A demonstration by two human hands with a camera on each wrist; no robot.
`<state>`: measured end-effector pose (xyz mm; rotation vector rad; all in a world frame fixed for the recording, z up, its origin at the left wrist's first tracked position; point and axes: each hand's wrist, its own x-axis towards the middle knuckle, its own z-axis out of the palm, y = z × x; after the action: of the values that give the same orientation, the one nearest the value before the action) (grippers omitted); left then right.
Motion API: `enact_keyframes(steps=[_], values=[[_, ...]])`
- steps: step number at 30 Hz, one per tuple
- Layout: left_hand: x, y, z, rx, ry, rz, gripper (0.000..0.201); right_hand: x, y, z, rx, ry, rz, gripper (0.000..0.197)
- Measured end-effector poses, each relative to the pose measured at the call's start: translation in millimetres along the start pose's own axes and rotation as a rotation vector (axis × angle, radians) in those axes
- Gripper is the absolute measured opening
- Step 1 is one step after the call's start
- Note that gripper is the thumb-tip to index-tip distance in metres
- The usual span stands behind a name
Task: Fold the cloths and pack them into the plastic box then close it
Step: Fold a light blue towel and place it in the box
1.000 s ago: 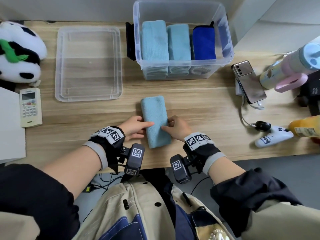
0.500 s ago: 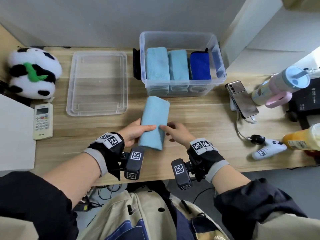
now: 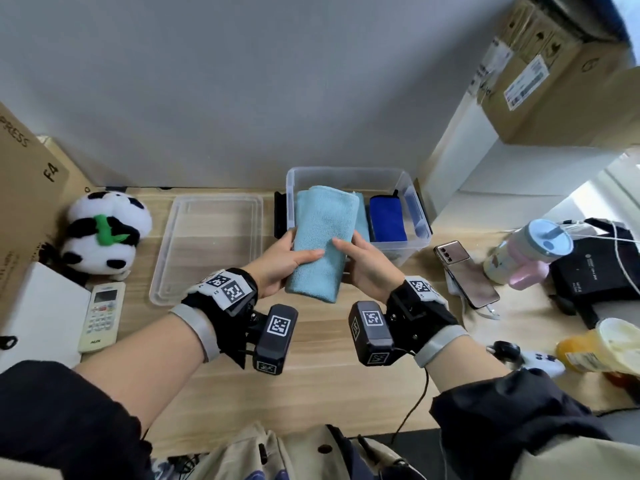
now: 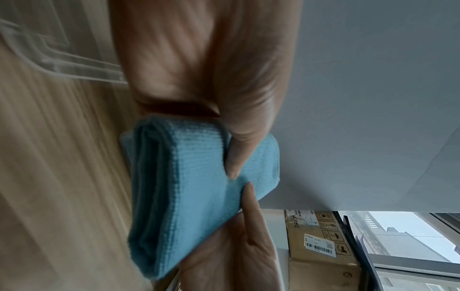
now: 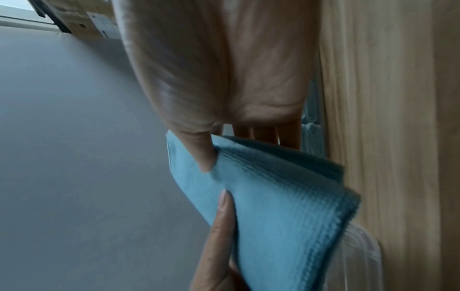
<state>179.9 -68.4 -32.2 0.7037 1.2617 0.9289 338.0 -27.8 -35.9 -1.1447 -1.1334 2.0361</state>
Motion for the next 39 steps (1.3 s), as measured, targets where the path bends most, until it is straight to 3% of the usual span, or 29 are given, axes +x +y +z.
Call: enact_keyframes(steps=[6,12,16,21,25,30,36,39], values=[[19,5,-7,0.065,0.073,-0.049,0.067,16,-6,-4,-0.083,0.087,0.005,0.036],[45,20,-26,0.209,0.230,0.017,0.067,37,-22,-47,-0.075,0.402,0.020,0.037],[74,21,-31,0.321,0.292,0.005,0.065,56,-45,-81,-0.038,0.525,-0.004,0.037],[116,10,-34,0.478,0.269,-0.047,0.084,87,-69,-93,-0.069,0.489,0.112,0.039],[127,5,-40,0.509,0.265,-0.047,0.074,107,-76,-91,-0.226,0.375,0.302,0.038],[135,-11,-42,0.523,0.242,-0.055,0.069,128,-67,-85,-0.329,0.330,0.372,0.038],[130,-11,-36,0.623,0.260,-0.021,0.066,158,-46,-92,-0.277,0.352,0.435,0.037],[127,-8,-32,0.638,0.256,-0.035,0.065,169,-26,-105,-0.405,0.448,0.398,0.034]])
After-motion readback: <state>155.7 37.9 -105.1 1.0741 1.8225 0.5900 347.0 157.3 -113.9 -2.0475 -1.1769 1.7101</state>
